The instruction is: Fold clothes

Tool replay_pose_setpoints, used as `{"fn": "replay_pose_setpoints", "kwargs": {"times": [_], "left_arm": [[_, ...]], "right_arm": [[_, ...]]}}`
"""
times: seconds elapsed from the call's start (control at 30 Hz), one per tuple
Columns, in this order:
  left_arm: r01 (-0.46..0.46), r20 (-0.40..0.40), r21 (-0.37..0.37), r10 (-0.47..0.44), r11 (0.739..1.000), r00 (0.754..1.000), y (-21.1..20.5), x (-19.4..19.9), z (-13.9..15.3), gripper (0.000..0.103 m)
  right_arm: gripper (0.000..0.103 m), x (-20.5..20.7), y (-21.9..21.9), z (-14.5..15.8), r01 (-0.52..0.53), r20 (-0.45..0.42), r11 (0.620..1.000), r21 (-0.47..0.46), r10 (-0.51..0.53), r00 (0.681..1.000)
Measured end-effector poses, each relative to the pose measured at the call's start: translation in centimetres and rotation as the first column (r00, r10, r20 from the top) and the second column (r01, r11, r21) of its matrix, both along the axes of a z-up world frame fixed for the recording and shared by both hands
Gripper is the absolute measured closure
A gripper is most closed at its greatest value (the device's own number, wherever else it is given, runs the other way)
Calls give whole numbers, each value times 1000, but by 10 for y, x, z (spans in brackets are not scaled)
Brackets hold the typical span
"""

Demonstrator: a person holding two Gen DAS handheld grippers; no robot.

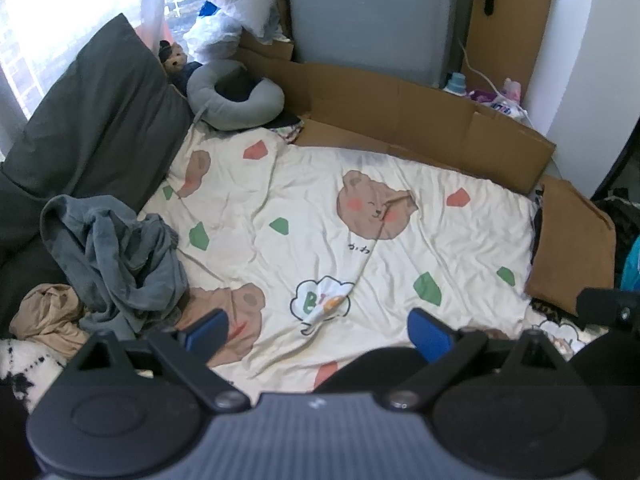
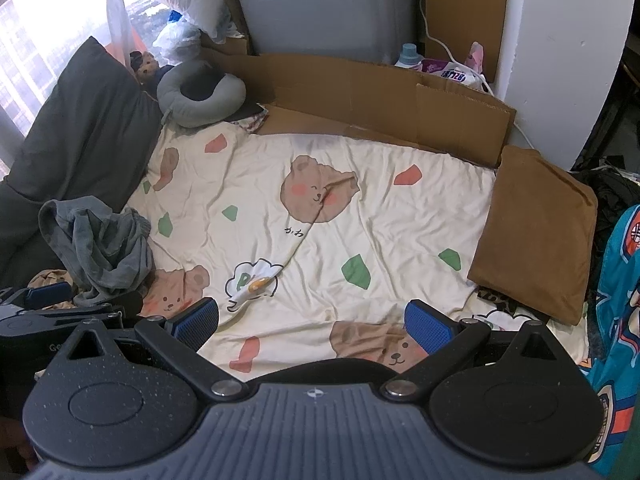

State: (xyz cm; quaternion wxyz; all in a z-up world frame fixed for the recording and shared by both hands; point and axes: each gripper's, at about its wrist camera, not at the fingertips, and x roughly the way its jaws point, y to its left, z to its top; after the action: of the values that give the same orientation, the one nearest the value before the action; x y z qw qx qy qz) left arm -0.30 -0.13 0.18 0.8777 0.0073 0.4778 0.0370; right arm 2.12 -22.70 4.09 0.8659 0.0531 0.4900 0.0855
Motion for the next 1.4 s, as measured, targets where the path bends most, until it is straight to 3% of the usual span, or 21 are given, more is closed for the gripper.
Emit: {"fn": "replay_pose_setpoints", "kwargs": {"times": [1.2,1.4], "left_arm": [[-24,-4,-18,24,1000,1000,-1,-4,-1,5],[-32,-27,-54,30,998,999,4,-1,1,5]], "right_arm": [[1,4,-4,2,0,0,1000,11,0,1000],[1,4,-8,2,20,-21,999,34,-19,1000]]}}
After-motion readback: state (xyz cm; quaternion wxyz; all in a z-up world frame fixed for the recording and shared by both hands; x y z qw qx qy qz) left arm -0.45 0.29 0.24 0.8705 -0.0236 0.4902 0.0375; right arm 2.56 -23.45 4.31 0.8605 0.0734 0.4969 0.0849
